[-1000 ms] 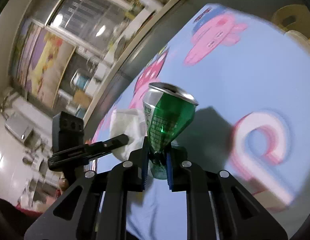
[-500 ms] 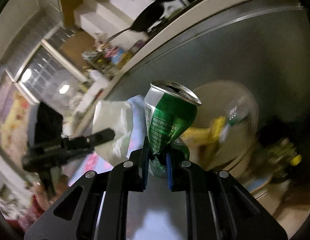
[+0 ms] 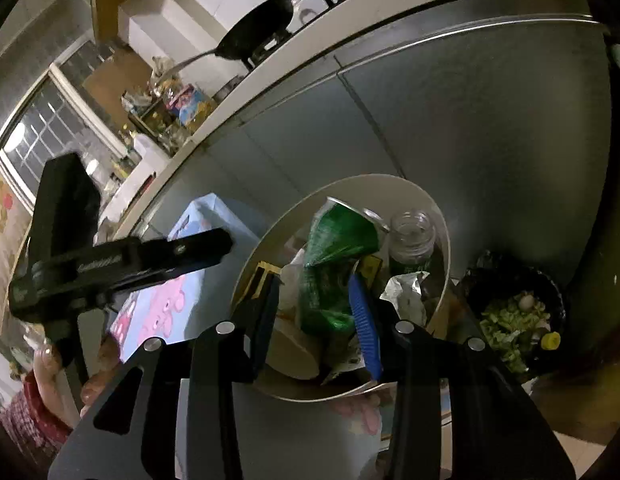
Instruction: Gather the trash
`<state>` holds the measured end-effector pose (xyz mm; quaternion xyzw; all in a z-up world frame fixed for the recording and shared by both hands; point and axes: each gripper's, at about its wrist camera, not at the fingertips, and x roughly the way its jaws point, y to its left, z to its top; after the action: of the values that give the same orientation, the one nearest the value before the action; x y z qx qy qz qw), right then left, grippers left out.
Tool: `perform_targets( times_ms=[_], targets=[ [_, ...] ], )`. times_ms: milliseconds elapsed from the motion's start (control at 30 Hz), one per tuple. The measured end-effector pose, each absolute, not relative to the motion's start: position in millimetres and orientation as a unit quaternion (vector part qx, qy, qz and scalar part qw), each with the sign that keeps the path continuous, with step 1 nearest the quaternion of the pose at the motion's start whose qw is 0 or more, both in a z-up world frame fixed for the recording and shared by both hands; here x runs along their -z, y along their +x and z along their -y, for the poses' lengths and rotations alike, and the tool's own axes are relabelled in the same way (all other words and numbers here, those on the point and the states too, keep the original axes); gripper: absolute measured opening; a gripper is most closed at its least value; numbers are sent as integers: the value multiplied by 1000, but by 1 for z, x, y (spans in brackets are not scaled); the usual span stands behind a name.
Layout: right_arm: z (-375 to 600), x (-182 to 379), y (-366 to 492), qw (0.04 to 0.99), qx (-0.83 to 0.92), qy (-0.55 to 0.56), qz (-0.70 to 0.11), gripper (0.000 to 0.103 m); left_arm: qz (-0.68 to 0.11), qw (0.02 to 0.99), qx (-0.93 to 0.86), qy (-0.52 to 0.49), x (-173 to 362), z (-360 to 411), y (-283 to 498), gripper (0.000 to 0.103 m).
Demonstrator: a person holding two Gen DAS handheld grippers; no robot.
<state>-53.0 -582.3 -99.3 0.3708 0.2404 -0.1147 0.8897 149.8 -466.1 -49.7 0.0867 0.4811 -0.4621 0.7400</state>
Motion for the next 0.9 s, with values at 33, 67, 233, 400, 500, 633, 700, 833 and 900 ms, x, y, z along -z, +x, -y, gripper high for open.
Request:
perform_targets(
  times_ms=[33, 67, 233, 400, 500, 633, 700, 833, 900],
  targets=[
    [581, 99, -59, 890, 115, 373, -237, 37, -474, 745, 462, 83, 44, 456, 148, 45],
    [579, 97, -62, 890, 115, 376, -233, 37, -465, 752, 460, 83, 39, 446, 145, 46],
    [550, 86, -81, 888, 104, 384, -232, 37, -424, 785, 443, 91, 23, 399, 122, 51],
    [509, 82, -94, 882, 104, 391, -243, 42, -402, 807, 419, 109, 18, 353, 92, 52],
    [479, 80, -102, 881, 112, 387, -248, 47, -395, 818, 404, 113, 14, 326, 80, 55],
    [449, 69, -113, 885, 132, 371, -248, 55, -375, 833, 394, 102, 4, 295, 64, 73],
    [434, 64, -120, 885, 135, 371, -246, 56, -358, 841, 393, 104, -4, 280, 55, 75],
    [403, 51, -131, 896, 146, 342, -244, 63, -327, 857, 384, 105, -18, 256, 40, 92],
    [392, 44, -135, 902, 154, 326, -239, 65, -316, 864, 379, 98, -23, 244, 34, 96]
  ],
)
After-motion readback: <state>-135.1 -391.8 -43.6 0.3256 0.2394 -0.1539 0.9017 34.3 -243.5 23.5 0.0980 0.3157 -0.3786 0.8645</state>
